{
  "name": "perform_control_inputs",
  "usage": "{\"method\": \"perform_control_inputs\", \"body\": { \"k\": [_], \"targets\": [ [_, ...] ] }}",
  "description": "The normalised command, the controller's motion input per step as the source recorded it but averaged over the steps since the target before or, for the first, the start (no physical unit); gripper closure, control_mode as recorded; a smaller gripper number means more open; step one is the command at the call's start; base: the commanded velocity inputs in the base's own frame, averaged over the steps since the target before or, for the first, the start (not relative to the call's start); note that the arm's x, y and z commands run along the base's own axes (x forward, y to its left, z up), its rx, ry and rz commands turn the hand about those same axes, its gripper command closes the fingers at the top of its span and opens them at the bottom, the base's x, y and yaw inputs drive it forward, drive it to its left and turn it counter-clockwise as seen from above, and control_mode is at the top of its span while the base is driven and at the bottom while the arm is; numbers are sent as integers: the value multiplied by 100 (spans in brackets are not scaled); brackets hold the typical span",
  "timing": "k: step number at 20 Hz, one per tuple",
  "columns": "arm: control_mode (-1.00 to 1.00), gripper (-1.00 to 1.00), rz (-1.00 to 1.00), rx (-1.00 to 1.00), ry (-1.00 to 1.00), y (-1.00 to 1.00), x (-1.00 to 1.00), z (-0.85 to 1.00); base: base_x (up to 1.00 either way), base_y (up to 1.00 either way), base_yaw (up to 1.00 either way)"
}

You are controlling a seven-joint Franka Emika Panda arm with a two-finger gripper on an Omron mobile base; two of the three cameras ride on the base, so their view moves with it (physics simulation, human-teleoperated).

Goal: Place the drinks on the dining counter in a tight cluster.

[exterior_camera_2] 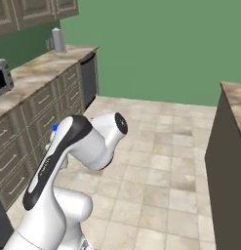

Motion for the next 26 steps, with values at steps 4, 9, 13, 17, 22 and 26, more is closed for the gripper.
{"method": "perform_control_inputs", "body": {
  "k": [4,9,13,17,22,26],
  "targets": [
    [100,100,0,0,0,0,0,0,100,56,-49],
    [100,100,0,0,0,0,0,0,100,48,-60],
    [100,100,0,0,0,0,0,0,97,47,-68],
    [100,100,0,0,0,0,0,0,98,44,-68],
    [100,100,0,0,0,0,0,0,100,43,-68],
    [100,100,0,0,0,0,0,0,96,43,-69]
  ]
}}
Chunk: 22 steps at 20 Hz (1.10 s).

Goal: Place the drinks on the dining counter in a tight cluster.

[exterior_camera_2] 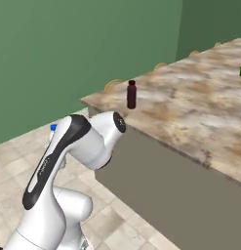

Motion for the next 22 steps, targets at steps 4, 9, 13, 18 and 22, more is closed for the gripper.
{"method": "perform_control_inputs", "body": {
  "k": [4,9,13,18,22],
  "targets": [
    [100,100,0,0,0,0,0,0,99,40,-67],
    [100,100,0,0,0,0,0,0,100,38,-66],
    [100,100,0,0,0,0,0,0,100,39,-50],
    [100,100,0,0,0,0,0,0,100,24,-8],
    [100,100,0,0,0,0,0,0,83,10,0]
  ]
}}
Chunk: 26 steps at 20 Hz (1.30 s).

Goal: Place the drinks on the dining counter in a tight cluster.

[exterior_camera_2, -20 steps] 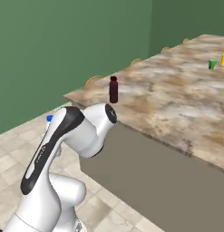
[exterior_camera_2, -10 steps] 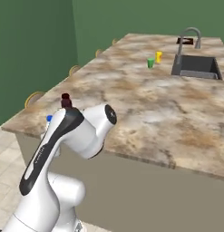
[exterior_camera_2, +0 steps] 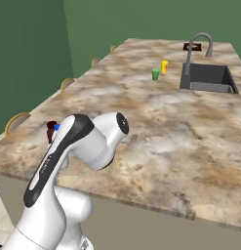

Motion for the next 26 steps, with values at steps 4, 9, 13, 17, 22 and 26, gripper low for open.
{"method": "perform_control_inputs", "body": {
  "k": [4,9,13,17,22,26],
  "targets": [
    [100,100,0,0,0,0,0,0,29,41,-2],
    [100,100,0,0,0,0,0,0,0,54,0],
    [100,100,0,0,0,0,0,0,26,-3,-5],
    [100,100,0,0,0,0,0,0,9,-3,-6],
    [100,100,0,0,0,0,0,0,0,0,0],
    [100,100,0,0,0,0,0,0,0,0,0]
  ]
}}
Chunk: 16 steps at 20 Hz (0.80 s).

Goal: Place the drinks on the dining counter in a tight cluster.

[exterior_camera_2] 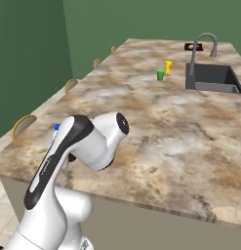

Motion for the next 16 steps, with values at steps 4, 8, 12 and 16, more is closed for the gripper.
{"method": "perform_control_inputs", "body": {
  "k": [4,8,12,16],
  "targets": [
    [-100,100,1,0,0,0,36,0,0,0,0],
    [-100,100,20,0,0,-18,98,0,0,0,0],
    [-100,100,22,0,-2,-26,61,-6,0,0,0],
    [-100,100,7,-1,-10,-5,23,-15,0,0,0]
  ]
}}
